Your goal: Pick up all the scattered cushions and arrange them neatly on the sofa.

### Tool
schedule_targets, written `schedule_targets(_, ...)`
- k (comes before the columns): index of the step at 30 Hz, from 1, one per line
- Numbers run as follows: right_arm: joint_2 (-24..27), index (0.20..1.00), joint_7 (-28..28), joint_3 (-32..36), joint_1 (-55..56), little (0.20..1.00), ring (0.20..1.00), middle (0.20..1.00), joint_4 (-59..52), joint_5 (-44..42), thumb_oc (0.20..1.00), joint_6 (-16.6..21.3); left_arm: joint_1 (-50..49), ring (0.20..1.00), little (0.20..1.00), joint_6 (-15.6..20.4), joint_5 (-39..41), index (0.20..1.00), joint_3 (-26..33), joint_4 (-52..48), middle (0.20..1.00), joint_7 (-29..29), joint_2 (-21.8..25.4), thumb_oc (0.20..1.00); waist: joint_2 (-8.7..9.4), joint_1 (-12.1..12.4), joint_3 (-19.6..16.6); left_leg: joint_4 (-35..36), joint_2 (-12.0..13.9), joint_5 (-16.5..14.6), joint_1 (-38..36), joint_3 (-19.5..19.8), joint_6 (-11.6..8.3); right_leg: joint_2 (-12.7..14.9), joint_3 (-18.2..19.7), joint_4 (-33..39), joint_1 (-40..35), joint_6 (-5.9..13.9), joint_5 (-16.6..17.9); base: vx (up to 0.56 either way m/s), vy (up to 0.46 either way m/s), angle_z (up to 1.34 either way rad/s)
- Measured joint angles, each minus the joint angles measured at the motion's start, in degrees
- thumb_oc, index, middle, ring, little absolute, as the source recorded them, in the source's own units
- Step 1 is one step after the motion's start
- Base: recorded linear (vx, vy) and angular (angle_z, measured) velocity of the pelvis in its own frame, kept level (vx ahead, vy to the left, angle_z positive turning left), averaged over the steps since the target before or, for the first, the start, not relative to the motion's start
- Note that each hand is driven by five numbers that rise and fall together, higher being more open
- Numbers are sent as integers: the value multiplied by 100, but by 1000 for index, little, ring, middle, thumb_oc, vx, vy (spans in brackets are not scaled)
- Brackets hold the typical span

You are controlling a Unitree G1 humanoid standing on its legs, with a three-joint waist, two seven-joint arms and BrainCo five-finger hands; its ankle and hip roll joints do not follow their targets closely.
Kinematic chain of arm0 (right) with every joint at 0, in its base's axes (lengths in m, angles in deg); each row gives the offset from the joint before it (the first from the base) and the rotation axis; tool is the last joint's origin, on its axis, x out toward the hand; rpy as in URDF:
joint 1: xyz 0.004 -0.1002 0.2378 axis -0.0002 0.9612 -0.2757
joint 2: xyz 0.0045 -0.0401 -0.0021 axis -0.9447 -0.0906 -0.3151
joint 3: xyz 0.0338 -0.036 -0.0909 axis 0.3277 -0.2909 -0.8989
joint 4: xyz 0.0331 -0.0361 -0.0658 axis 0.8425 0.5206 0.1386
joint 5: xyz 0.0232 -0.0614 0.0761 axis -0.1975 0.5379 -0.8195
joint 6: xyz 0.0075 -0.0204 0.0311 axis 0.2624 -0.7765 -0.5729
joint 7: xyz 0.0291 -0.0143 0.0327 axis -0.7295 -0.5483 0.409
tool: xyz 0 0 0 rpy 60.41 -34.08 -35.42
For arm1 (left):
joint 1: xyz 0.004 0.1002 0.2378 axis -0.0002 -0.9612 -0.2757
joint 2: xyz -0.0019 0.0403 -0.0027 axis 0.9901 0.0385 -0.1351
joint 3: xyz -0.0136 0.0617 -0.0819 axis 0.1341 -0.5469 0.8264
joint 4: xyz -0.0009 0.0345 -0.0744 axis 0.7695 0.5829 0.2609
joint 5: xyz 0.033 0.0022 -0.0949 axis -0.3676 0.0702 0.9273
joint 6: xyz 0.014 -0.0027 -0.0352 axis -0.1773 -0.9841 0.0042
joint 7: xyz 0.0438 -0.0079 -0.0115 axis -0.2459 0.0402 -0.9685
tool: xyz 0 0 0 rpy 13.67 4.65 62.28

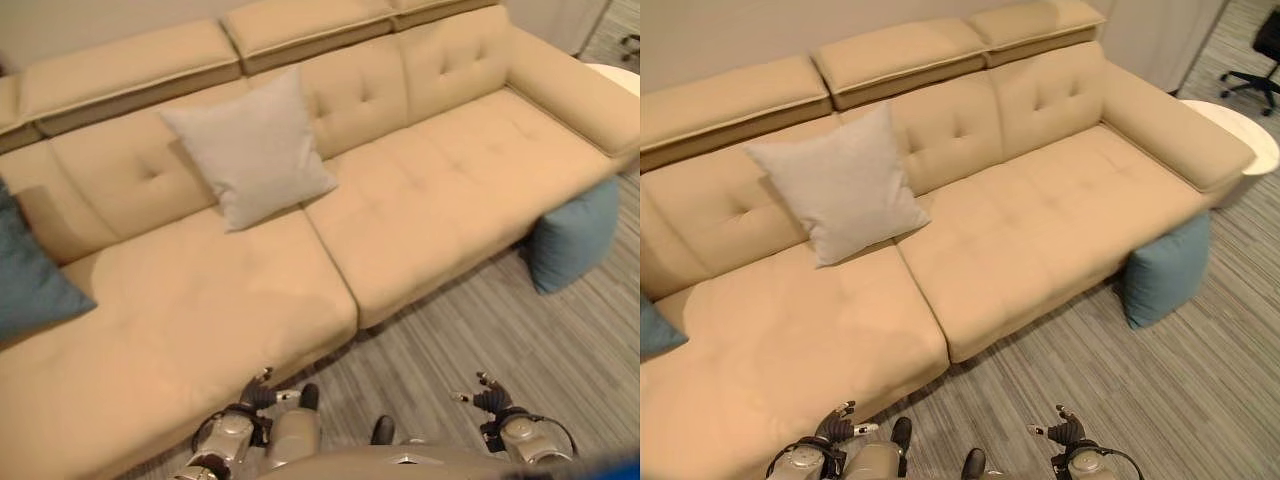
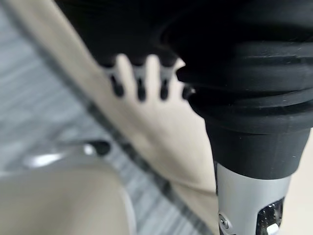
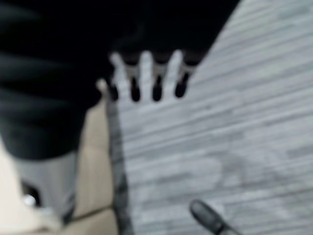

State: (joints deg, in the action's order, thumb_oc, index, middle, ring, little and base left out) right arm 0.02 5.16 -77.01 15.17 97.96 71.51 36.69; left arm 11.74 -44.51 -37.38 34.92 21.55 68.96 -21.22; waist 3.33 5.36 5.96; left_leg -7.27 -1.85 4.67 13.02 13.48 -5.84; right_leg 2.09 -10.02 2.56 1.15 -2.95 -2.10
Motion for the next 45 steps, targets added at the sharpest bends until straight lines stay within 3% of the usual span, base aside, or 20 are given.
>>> schedule_targets(3,7,1000,-1,-15,-128,1000,1000,1000,45,1,1000,-35,85,1000,1000,2,20,1000,-54,2,1000,-5,-38,1000,4,61,50,258,-475,-61,4,713,139,12,332,260,-73,70,202,51,54,-76)
schedule_targets(5,26,1000,-12,-20,-210,1000,1000,1000,43,-3,1000,-37,138,1000,1000,7,28,1000,-40,7,1000,-5,-45,1000,-111,-38,79,310,-550,-43,-6,802,159,-68,477,263,-143,101,183,137,145,-80)
schedule_targets(6,20,1000,1,41,-216,1000,1000,1000,45,1,1000,-42,25,1000,1000,18,28,1000,-23,-6,1000,-14,-56,1000,-266,43,26,456,-418,137,-185,861,287,-218,782,229,-173,203,123,106,142,-114)
schedule_targets(8,-112,1000,-5,62,-291,1000,1000,1000,138,4,1000,-37,18,1000,1000,2,23,1000,-13,34,1000,-75,-27,1000,-157,62,37,645,-392,-124,-486,506,620,-127,1220,-48,-28,294,-30,72,172,-128)
schedule_targets(10,-180,1000,5,20,-335,1000,1000,1000,147,5,1000,-41,65,1000,1000,-12,17,1000,-46,-14,1000,-112,-11,1000,-101,133,55,686,-376,-121,-556,-147,741,-2,1212,-584,303,479,-173,10,134,-136)
schedule_targets(15,-395,1000,15,-26,-276,1000,1000,1000,113,6,1000,-55,225,1000,1000,-34,-9,1000,-34,-83,1000,-120,163,1000,-128,187,164,651,-307,-403,-829,-1099,895,310,263,-1428,799,847,-315,69,33,-108)
schedule_targets(18,-416,1000,8,-13,-247,1000,1000,1000,112,9,1000,-69,105,1000,1000,-16,-13,1000,32,-103,1000,-122,252,1000,-59,225,160,827,-234,-442,-896,-1531,902,805,-656,-1468,1025,1008,-254,115,-58,-88)
schedule_targets(21,-414,1000,6,48,-154,1000,1000,1000,113,7,1000,-119,113,1000,1000,-47,-11,1000,46,18,1000,-118,269,1000,-25,151,170,816,-166,-557,-909,-1610,921,1025,-846,-1245,1042,1188,-37,221,-104,-44)
schedule_targets(24,-428,1000,7,45,-54,1000,1000,1000,112,6,1000,-145,33,1000,1000,-99,-13,1000,16,15,1000,-115,282,1000,86,125,119,834,-143,-562,-1018,-1611,878,1038,-951,-1027,972,1067,153,220,-163,-2)
schedule_targets(25,-417,1000,7,48,-31,1000,1000,1000,114,0,1000,-151,51,1000,1000,-102,-13,1000,25,27,1000,-119,253,1000,99,61,108,817,-84,-653,-1089,-1602,766,990,-970,-934,865,835,277,162,-178,9)
schedule_targets(28,-391,1000,1,41,-50,1000,1000,1000,93,-116,1000,-134,-146,1000,1000,-101,-12,1000,18,23,1000,-114,222,1000,-4,86,-18,625,300,-790,-1194,-1466,543,527,-1077,-463,454,634,296,220,-381,-9)
schedule_targets(29,-406,1000,-9,49,-54,1000,1000,1000,65,-188,1000,-107,-123,1000,1000,-100,-2,1000,21,54,1000,-117,226,1000,45,81,4,136,390,-911,-1032,-1323,340,352,-1128,-229,228,544,242,69,-212,20)
schedule_targets(32,-397,1000,-28,46,-40,1000,1000,1000,37,-242,1000,-71,26,1000,1000,-96,33,1000,31,60,1000,-120,195,1000,215,209,-18,-1325,380,-975,-361,-1148,267,278,-1103,13,89,322,275,104,-152,-12)
schedule_targets(34,-347,1000,-98,82,-103,1000,1000,1000,-7,-361,1000,9,13,1000,1000,-93,42,1000,21,49,1000,-123,150,1000,103,253,58,-2956,339,-913,345,-691,96,58,-836,181,-182,40,163,287,-138,-51)
schedule_targets(35,-350,1000,-112,76,-90,1000,1000,1000,-12,-421,1000,5,-14,1000,1000,-97,44,1000,20,49,1000,-122,150,1000,98,270,44,-3154,231,-986,506,-440,117,12,-786,208,-180,-48,161,337,-116,-44)
schedule_targets(37,-357,1000,-112,84,-146,1000,1000,1000,60,-477,1000,12,-14,1000,1000,-98,49,1000,-3,29,1000,-123,153,1000,119,297,69,-2264,-29,-1139,574,-345,119,28,-589,296,-187,-117,45,215,-46,-31)
schedule_targets(38,-280,1000,-117,81,-134,1000,1000,1000,155,-559,1000,-19,15,1000,1000,-93,52,1000,5,-3,1000,-119,110,1000,85,286,140,-1095,-162,-919,615,-451,181,3,-653,263,-221,-78,136,242,-43,-32)
schedule_targets(40,-272,1000,-122,83,-108,1000,1000,1000,177,-562,1000,-39,2,1000,1000,-100,48,1000,11,13,1000,-116,101,1000,42,267,176,-495,-358,-658,727,-621,169,-59,-633,297,-382,-47,-60,274,-45,-11)
schedule_targets(41,-270,1000,-123,86,-108,1000,1000,1000,186,-565,1000,-40,14,1000,1000,-95,46,1000,9,11,1000,-112,73,1000,35,294,176,61,-452,-335,798,-742,190,-134,-602,301,-478,-21,-193,263,-5,-10)
schedule_targets(45,-280,1000,-113,73,-244,1000,1000,1000,258,-558,1000,-33,-280,1000,1000,-97,53,1000,30,-1,1000,-120,35,1000,-142,509,112,322,-303,283,520,-797,412,-453,-149,267,-900,223,-492,298,46,-72)
